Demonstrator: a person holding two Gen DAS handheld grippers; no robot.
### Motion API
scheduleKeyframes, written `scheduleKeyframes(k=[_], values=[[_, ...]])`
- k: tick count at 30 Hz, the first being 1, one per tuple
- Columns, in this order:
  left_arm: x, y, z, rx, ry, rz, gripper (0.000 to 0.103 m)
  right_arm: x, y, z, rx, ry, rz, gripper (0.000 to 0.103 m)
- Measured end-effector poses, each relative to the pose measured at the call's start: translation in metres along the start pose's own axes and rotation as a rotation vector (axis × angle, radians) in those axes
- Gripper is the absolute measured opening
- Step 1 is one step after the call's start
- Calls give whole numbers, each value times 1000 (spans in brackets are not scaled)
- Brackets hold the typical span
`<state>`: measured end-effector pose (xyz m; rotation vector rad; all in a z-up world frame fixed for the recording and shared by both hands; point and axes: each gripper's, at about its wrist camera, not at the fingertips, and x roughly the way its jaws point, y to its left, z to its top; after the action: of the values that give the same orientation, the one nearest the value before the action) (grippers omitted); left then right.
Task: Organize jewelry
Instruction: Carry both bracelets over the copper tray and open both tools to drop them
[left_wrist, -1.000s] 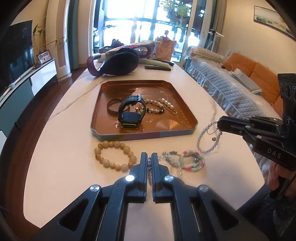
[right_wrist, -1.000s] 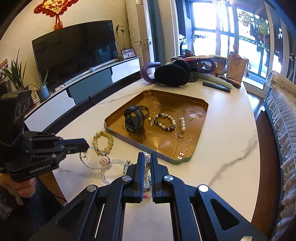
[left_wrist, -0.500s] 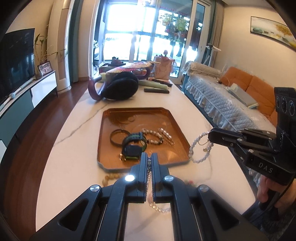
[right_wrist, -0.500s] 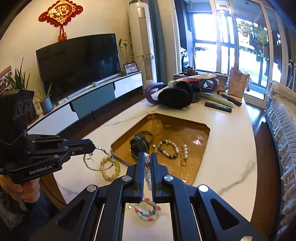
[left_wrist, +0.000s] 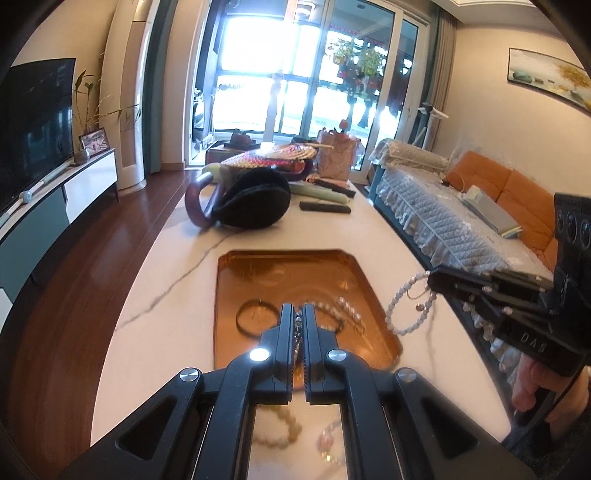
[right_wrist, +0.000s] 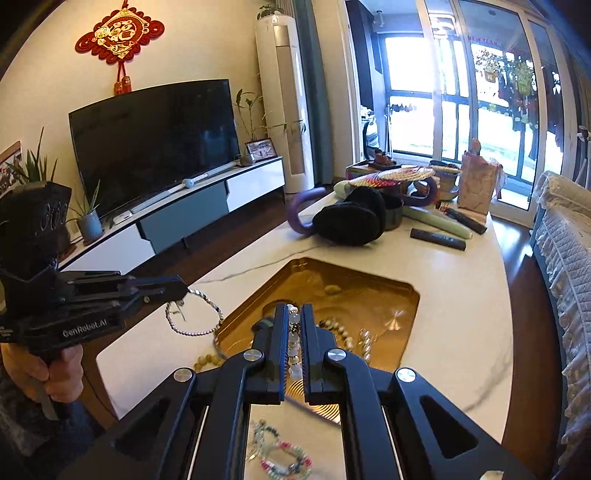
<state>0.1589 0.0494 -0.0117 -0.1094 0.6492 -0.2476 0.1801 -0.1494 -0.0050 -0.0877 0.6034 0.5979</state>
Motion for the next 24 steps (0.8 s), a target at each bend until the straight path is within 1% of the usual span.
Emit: scheduleKeyframes(k=[5, 9, 13, 16, 20, 24], values=[[23, 12, 15, -32, 4, -7, 4, 21, -9, 5, -13, 28, -14, 5], [48, 27, 13, -68, 46, -13, 4, 37, -17, 1, -13, 57, -19, 5], [78, 42, 2, -109, 117, -14, 4, 55, -23, -11, -1, 105, -17, 5], [92, 51, -7, -137, 160, -18, 4, 65, -25, -18, -3, 135, -17, 5], [104, 51, -23, -140, 221, -16, 4, 74, -24, -28, -9, 161, -13, 5], [115, 46, -36, -120, 274, 12, 4, 86, -20, -38, -29, 205, -8, 5]])
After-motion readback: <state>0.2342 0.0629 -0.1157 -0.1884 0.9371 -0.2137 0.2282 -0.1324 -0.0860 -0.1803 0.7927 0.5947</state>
